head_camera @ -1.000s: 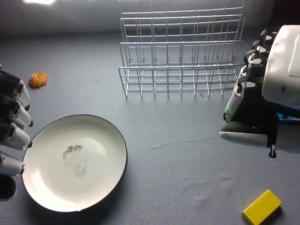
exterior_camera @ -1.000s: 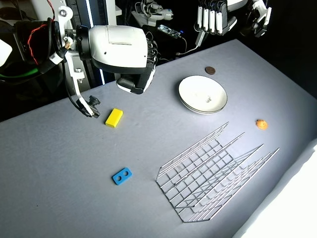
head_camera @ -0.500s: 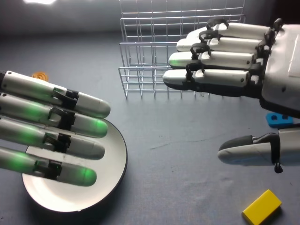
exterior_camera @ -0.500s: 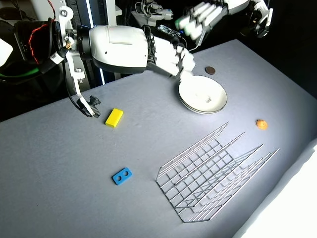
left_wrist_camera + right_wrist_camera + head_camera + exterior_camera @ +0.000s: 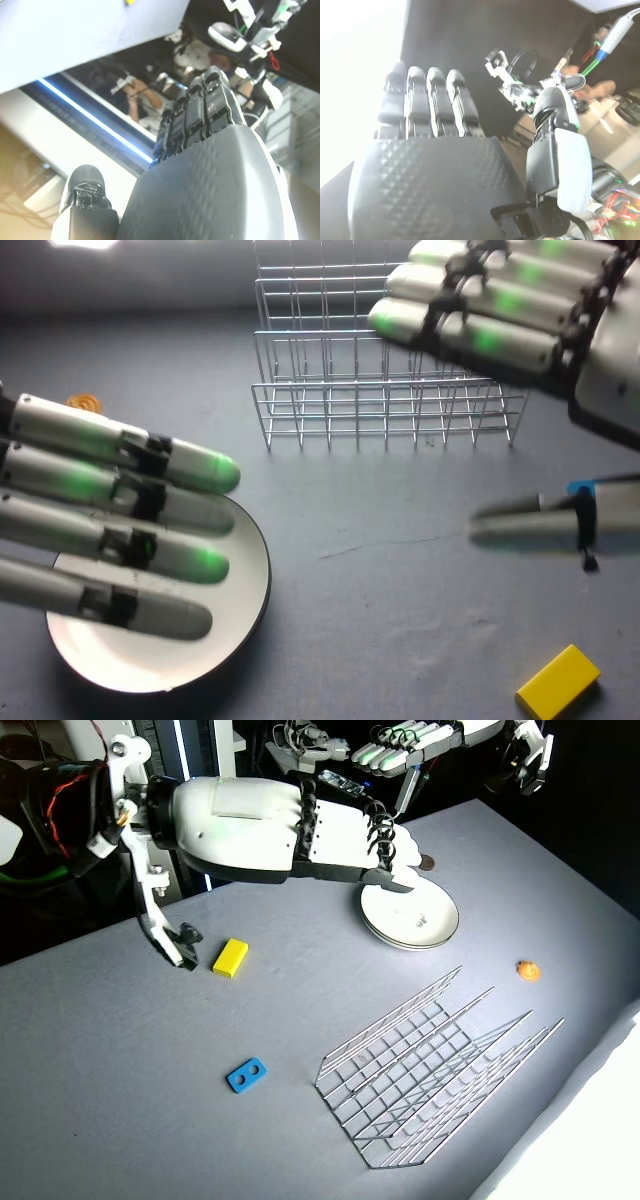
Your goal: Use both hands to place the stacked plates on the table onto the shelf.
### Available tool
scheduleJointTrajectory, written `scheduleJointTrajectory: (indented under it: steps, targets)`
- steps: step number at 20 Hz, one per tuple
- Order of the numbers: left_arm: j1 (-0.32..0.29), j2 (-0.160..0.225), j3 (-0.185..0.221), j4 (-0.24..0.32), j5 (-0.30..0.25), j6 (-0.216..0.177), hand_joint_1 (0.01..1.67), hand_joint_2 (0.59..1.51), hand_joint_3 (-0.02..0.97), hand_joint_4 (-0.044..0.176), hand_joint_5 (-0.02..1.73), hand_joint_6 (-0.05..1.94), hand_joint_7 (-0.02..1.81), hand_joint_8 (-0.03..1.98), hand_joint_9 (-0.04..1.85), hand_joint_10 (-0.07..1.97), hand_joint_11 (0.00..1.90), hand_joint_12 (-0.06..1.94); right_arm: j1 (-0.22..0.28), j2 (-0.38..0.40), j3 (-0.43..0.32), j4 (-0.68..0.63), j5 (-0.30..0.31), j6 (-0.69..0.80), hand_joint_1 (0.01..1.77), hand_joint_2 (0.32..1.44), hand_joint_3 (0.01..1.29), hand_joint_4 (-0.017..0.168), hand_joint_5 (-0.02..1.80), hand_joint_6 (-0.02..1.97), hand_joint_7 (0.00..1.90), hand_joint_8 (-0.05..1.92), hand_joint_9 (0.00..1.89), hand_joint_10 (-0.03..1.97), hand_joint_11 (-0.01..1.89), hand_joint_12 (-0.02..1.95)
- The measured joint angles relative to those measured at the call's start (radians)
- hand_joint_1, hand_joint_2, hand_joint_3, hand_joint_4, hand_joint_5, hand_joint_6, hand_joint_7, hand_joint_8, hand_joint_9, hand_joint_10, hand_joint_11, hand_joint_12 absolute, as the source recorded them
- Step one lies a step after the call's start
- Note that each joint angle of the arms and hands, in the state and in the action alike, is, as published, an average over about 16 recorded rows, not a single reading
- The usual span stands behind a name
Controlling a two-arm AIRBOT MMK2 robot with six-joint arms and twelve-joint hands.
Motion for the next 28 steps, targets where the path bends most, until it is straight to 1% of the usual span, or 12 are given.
scheduleJointTrajectory:
  steps: [2, 5, 8, 12, 15, 17, 19, 22, 28]
  targets:
    - [0.005, 0.002, -0.002, 0.011, 0.000, -0.001, 0.01, 1.141, 0.005, 0.000, 0.02, -0.01, 0.01, -0.01, 0.02, 0.00, 0.02, -0.01, -0.007, -0.002, -0.001, 0.020, 0.013, -0.027, 0.38, 1.05, 0.01, -0.002, 0.06, 0.02, 0.04, 0.01, 0.03, 0.01, 0.03, 0.09]
    - [0.001, 0.003, -0.004, 0.046, 0.000, -0.007, 0.01, 1.138, 0.004, 0.000, 0.02, -0.02, 0.01, -0.01, 0.02, 0.00, 0.02, -0.01, -0.017, -0.004, -0.004, 0.031, 0.029, -0.051, 0.57, 1.01, 0.01, -0.002, 0.05, 0.02, 0.03, 0.01, 0.02, 0.01, 0.03, 0.18]
    - [-0.011, 0.000, -0.004, 0.094, 0.007, -0.024, 0.01, 1.137, 0.003, 0.000, 0.02, -0.02, 0.01, -0.01, 0.02, 0.00, 0.02, -0.01, -0.020, -0.006, -0.006, 0.032, 0.032, -0.057, 0.75, 0.97, 0.01, -0.002, 0.04, 0.02, 0.02, 0.01, 0.02, 0.01, 0.03, 0.25]
    - [-0.010, -0.006, 0.002, 0.145, 0.036, -0.046, 0.01, 1.138, 0.003, -0.001, 0.02, -0.01, 0.02, -0.01, 0.02, 0.00, 0.02, -0.01, -0.023, -0.008, -0.008, 0.037, 0.021, -0.053, 0.97, 0.94, 0.01, -0.002, 0.04, 0.02, 0.02, 0.01, 0.02, 0.01, 0.03, 0.39]
    - [0.023, -0.014, 0.010, 0.146, 0.073, -0.040, 0.01, 1.134, 0.002, 0.001, 0.02, -0.01, 0.02, -0.01, 0.02, 0.00, 0.02, -0.01, -0.025, -0.009, -0.010, 0.039, 0.014, -0.049, 1.10, 0.93, 0.01, -0.002, 0.05, 0.02, 0.03, 0.01, 0.03, 0.01, 0.02, 0.51]
    - [0.057, -0.019, 0.017, 0.134, 0.105, -0.034, 0.01, 1.136, 0.003, 0.001, 0.02, -0.01, 0.02, -0.01, 0.02, 0.00, 0.02, -0.01, -0.027, -0.010, -0.012, 0.038, 0.013, -0.046, 1.12, 0.92, 0.01, -0.002, 0.06, 0.02, 0.03, 0.01, 0.04, 0.01, 0.02, 0.59]
    - [0.103, -0.024, 0.026, 0.116, 0.143, -0.025, 0.01, 1.138, 0.003, 0.002, 0.02, -0.01, 0.02, -0.01, 0.02, 0.00, 0.02, -0.01, -0.031, -0.012, -0.014, 0.038, 0.012, -0.044, 1.12, 0.93, 0.01, -0.002, 0.07, 0.02, 0.04, 0.01, 0.05, 0.01, 0.02, 0.65]
    - [0.191, -0.028, 0.040, 0.074, 0.207, -0.007, 0.02, 1.141, 0.004, 0.002, 0.02, -0.01, 0.02, -0.01, 0.02, 0.00, 0.02, -0.01, -0.037, -0.014, -0.016, 0.038, 0.012, -0.041, 1.10, 0.94, 0.01, -0.002, 0.08, 0.02, 0.05, 0.01, 0.06, 0.01, 0.02, 0.68]
    - [0.381, -0.033, 0.075, -0.018, 0.324, 0.045, 0.02, 1.147, 0.004, 0.004, 0.02, -0.01, 0.01, -0.01, 0.02, 0.01, 0.02, -0.01, -0.051, -0.017, -0.022, 0.039, 0.011, -0.037, 1.16, 0.94, 0.01, -0.002, 0.11, 0.02, 0.07, 0.01, 0.09, 0.01, 0.02, 0.75]
